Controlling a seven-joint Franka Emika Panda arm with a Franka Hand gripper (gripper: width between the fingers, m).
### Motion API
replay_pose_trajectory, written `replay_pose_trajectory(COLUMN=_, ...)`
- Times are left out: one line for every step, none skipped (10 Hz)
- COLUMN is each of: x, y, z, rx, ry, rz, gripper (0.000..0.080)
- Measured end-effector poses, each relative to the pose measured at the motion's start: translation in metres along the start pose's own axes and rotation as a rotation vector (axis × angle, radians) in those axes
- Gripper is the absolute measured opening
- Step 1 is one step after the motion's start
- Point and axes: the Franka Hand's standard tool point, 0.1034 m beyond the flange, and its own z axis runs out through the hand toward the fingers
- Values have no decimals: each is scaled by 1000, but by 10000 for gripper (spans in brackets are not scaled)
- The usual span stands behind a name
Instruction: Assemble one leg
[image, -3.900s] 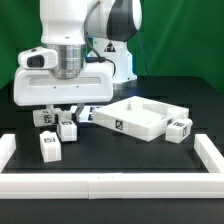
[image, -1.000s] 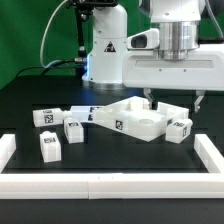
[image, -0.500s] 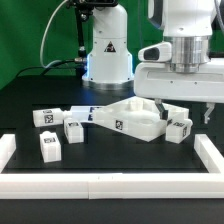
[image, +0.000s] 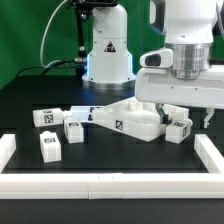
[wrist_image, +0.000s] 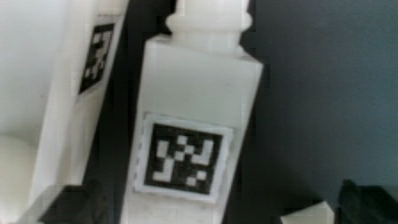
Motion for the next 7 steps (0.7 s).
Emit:
replay_pose_trajectory(x=-1, y=0, z=2, rx=-1, ry=-2, rz=-1, gripper=649)
replay_pose_trajectory(x=-2, y=-1, z=3, rx=-3, ry=-5, rz=-4, gripper=649)
replay_pose_trajectory(x=-3, y=0, z=6, rx=-5, ry=-6, rz=-4, gripper=649)
replay_pose_trajectory(x=-3, y=0, z=6, rx=-6, ry=-6, rz=-4, gripper=649)
replay_pose_trajectory(x=-3, y=0, z=6, rx=-6, ry=-6, rz=-5, gripper=637)
replay_pose_trajectory(x=-3, y=0, z=6, rx=-6, ry=-6, rz=-5, gripper=637)
replay_pose_trajectory(x=-3, y=0, z=6, rx=-6, ry=-6, rz=-5, gripper=446)
